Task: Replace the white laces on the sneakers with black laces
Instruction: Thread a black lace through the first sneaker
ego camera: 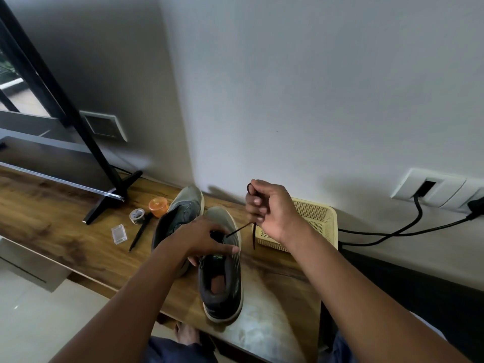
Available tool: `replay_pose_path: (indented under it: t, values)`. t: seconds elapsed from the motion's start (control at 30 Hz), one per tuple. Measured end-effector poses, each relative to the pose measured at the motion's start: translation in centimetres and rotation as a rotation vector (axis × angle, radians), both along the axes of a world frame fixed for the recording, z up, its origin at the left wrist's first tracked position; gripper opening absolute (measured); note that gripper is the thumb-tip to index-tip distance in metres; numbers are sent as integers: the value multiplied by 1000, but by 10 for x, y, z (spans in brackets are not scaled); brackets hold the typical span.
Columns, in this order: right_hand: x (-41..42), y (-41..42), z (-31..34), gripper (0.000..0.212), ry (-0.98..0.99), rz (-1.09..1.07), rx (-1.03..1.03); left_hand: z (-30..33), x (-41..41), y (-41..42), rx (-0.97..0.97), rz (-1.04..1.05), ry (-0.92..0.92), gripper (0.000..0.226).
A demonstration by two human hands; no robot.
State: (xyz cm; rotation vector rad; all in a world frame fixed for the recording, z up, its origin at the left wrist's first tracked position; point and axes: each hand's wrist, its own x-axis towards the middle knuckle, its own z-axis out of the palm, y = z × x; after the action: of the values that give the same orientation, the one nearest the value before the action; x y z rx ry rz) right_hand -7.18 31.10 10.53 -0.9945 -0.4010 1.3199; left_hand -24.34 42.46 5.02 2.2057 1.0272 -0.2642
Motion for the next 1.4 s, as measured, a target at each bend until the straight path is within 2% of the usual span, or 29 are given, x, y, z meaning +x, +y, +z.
replay_pose_path:
  t: [0.07, 0.17, 0.3, 0.43, 0.63, 0.77, 1.1, 1.23, 1.3, 1.4]
  values:
    - [8, -3, 7, 32, -207, 23, -139, 1, -1, 0, -61, 27, -12, 77]
    - [23, -7, 22, 29, -676, 23, -271, 1, 0, 0, -78, 30, -6, 76]
    - [36, -16, 20, 10, -1280, 39, -519, 1, 0, 0, -79, 42, -8, 77]
    - [45, -28, 22, 11, -1585, 80, -680, 3, 0, 1, -115, 67, 22, 78]
    - [58, -51, 44, 13, -1655, 42, -821, 4, 2, 1, -146, 92, 51, 78]
    - [61, -66, 54, 17, -1654, -54, -811, 3, 2, 3, -166, 98, 71, 79]
    - [33, -74, 83, 40, -1696, -261, -541, 2, 6, -4, -78, 110, 125, 77]
    - [21, -72, 96, 47, -1750, -461, -415, 5, 9, -11, -38, 101, 144, 77]
    - [15, -71, 101, 46, -1793, -554, -353, 5, 12, -13, -20, 86, 144, 77]
    - [9, -72, 105, 31, -1855, -608, -293, 5, 15, -19, 60, 22, 181, 75]
